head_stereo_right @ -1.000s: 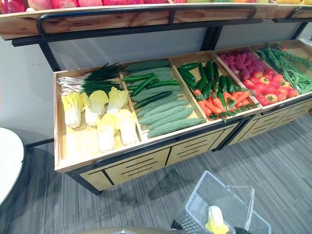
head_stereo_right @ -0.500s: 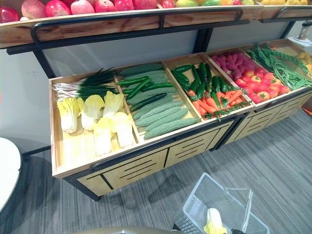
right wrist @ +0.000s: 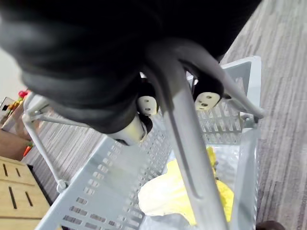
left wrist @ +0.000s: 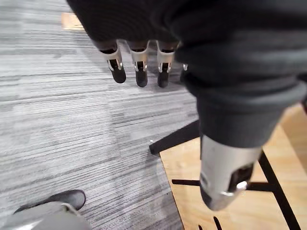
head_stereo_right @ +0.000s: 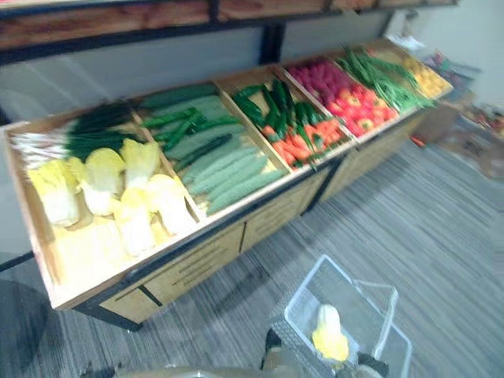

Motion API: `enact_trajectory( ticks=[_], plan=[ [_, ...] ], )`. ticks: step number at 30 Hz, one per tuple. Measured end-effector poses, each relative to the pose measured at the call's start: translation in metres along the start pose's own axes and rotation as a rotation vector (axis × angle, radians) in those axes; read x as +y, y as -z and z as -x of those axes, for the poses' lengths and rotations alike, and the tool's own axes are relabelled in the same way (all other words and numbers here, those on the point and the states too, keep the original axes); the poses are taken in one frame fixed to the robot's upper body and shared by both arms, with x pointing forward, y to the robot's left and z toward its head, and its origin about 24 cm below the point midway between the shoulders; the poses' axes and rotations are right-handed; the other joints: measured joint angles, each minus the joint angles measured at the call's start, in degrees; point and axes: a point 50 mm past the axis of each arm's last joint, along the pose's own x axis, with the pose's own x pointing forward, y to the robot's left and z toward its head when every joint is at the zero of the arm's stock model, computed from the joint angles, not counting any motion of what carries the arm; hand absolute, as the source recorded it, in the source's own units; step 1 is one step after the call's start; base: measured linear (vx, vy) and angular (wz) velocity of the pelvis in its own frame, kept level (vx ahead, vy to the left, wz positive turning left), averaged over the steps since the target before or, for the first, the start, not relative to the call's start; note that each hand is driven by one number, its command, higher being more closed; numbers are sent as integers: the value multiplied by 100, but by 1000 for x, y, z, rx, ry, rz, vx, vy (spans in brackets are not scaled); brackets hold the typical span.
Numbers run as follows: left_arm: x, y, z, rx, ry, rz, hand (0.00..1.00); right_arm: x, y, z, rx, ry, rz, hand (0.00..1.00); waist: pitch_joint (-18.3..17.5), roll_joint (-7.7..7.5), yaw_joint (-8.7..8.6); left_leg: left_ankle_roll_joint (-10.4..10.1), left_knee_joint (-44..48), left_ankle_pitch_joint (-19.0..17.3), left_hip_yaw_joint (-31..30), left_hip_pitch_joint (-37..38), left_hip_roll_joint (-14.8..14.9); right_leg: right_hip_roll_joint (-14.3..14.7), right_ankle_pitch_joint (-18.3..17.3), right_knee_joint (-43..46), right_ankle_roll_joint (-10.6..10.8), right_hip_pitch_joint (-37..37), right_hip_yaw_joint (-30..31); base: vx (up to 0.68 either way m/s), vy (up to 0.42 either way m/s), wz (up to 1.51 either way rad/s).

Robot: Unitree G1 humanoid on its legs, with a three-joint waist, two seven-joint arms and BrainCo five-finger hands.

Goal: Pick vegetable in the basket

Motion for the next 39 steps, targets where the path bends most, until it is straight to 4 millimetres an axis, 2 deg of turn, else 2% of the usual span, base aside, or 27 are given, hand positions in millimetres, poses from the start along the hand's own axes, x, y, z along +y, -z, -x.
enact_trajectory(
  ticks=[1, 2, 3, 5, 6, 7, 10, 12, 13, 14, 16, 19, 20, 21, 22, 23, 25, 26, 28, 29, 30, 31, 32, 33, 35, 39],
  plan=[
    [0, -3, 0, -13, 1, -4, 0, 1, 1, 1, 3, -2, 0, 100, 60, 9, 16, 20, -259, 143, 250, 205, -19, -175, -521, 849, -204, 97, -609, -73, 145, -76],
    [3, -2, -1, -13, -5, -16, 0, 2, 2, 1, 1, -3, 0, 100, 65, 12, 18, 29, -342, 202, 394, 286, -21, -228, -639, 1128, -248, 187, -816, -5, 98, -104],
    [6, 4, 0, -7, -5, -44, 0, 6, -1, 1, -13, -15, 8, 100, 67, -7, 19, 46, -462, 276, 668, 394, -43, -340, -843, 1435, -208, 419, -1106, 6, 27, -122],
    [9, 6, 0, -5, -5, -62, 0, 14, -8, 2, -32, -36, 15, 100, 131, -115, 33, 40, -482, 298, 1112, 506, -90, -495, -1068, 1325, -98, 669, -1385, 6, -49, -131],
    [9, 6, -1, 1, -7, -61, 0, 18, -14, 2, -49, -47, 22, 100, 159, -188, 35, 27, -426, 308, 1390, 555, -92, -462, -1126, 1057, -127, 682, -1627, -9, -135, -137],
    [6, 8, 1, 10, 2, -55, 0, 18, -16, 1, -55, -45, 23, 100, 179, -119, 35, -10, -416, 375, 1550, 612, -66, -304, -1124, 650, -125, 768, -1702, -10, -158, -137],
    [-2, 8, 3, 13, 23, -46, 0, 16, -19, 0, -59, -42, 24, 100, 160, -34, 25, -42, -403, 432, 1859, 648, -27, 46, -1132, -326, -113, 941, -1627, 4, -217, -122],
    [-16, -5, 2, -24, 63, -59, 0, 13, -16, -1, -54, -35, 29, 100, 228, -9, -20, -61, -177, 439, 2196, 583, 39, 137, -1371, -790, -44, 920, -1556, -35, -236, -82],
    [-20, -9, 3, -35, 77, -60, 0, 12, -14, -1, -49, -30, 33, 100, 242, 6, -30, -74, -72, 447, 2269, 585, 95, 149, -1374, -820, -35, 923, -1569, -66, -241, -56],
    [-26, -14, 3, -47, 98, -69, 0, 9, -9, 0, -33, -27, 46, 100, 237, 38, -31, -82, 182, 448, 2327, 587, 276, 290, -1348, -950, -22, 961, -1475, -50, -187, -55],
    [-29, -12, 4, -41, 110, -79, 0, 10, -4, 2, -30, -42, 101, 100, 224, 85, -135, -97, 808, 457, 2328, 573, 736, 674, -1142, -1392, -186, 1185, -1216, -38, -211, -67],
    [-28, -6, 5, -20, 109, -85, 0, 9, -1, 3, -46, -54, 153, 100, 237, 134, -154, -163, 1653, 529, 2274, 564, 1273, 1024, -1013, -1689, -369, 1356, -830, 2, -144, -81],
    [-28, -2, 6, -8, 111, -85, 0, 8, 0, 3, -53, -54, 161, 100, 256, 115, -142, -157, 2127, 706, 1898, 459, 1413, 1115, -949, -1809, -469, 1461, -536, 89, -113, -119],
    [-30, 1, 8, 1, 116, -75, 0, 9, -7, 2, -79, -59, 166, 100, 282, 83, -88, -307, 2244, 538, 1079, 235, 1267, 1093, -911, -1815, -473, 1488, -209, 82, -85, -130],
    [-30, 2, 8, 3, 112, -72, 0, 10, -11, 2, -94, -59, 165, 100, 302, 71, -79, -373, 2185, 454, 627, 160, 1074, 1061, -909, -1783, -470, 1480, -31, 69, -19, -141],
    [-31, 5, 10, 10, 116, -73, 0, 6, -18, -1, -120, -51, 164, 100, 337, 34, -84, -445, 1966, 308, -261, -13, 654, 993, -880, -1758, -424, 1460, 240, 39, 38, -128],
    [-36, 7, 14, 8, 129, -49, 0, 5, -31, -3, -165, -43, 163, 100, 360, 132, 8, -576, 1231, 109, -1555, -156, -66, 927, -847, -1756, -314, 1417, 826, 42, 88, -139],
    [-37, 9, 15, 8, 133, -43, 0, 5, -34, -4, -175, -44, 165, 100, 368, 160, 34, -590, 976, 87, -1896, -191, -224, 925, -832, -1765, -271, 1402, 973, 11, 136, -128],
    [-37, 13, 17, 16, 136, -36, 0, 9, -41, -3, -201, -56, 166, 100, 366, 209, 52, -581, 97, 100, -2945, -369, -610, 962, -816, -1762, -207, 1264, 1443, -31, 220, -105],
    [-36, 15, 18, 18, 137, -36, 0, 11, -42, -3, -207, -62, 172, 100, 365, 215, 62, -571, -66, 110, -3156, -437, -663, 979, -806, -1754, -189, 1229, 1555, -31, 250, -94],
    [-37, 18, 19, 26, 141, -34, 0, 12, -45, -2, -227, -66, 177, 100, 397, 303, 101, -560, -405, 120, -3482, -457, -672, 1062, -799, -1730, -151, 1202, 1724, -10, 128, -75],
    [-38, 20, 21, 32, 144, -33, 0, 10, -45, -2, -236, -63, 182, 100, 420, 361, 140, -585, -433, 282, -3547, -452, -649, 1117, -807, -1699, -130, 1179, 1783, 16, 230, -87],
    [-39, 22, 22, 37, 148, -30, 0, 11, -38, 1, -233, -77, 203, 100, 378, 357, 204, -479, -401, 266, -3394, -442, -720, 1076, -784, -1709, -69, 1224, 1910, 72, 244, -52],
    [-37, 21, 21, 30, 142, -32, 0, 11, -33, 3, -233, -85, 212, 100, 380, 278, 211, -469, -425, 237, -3353, -438, -835, 907, -747, -1713, 10, 1224, 1922, 92, 299, -36],
    [-34, 22, 20, 29, 139, -39, 0, 12, -31, 4, -231, -94, 223, 100, 372, 181, 237, -446, -555, 227, -3144, -325, -972, 779, -811, -1639, 121, 1135, 2076, 112, 234, -32],
    [-34, 22, 20, 27, 143, -51, 0, 14, -26, 7, -233, -105, 242, 100, 317, 181, 315, -231, -812, 214, -2843, -108, -1170, 584, -888, -1646, 367, 1119, 2344, 165, 194, -33]
  ],
)
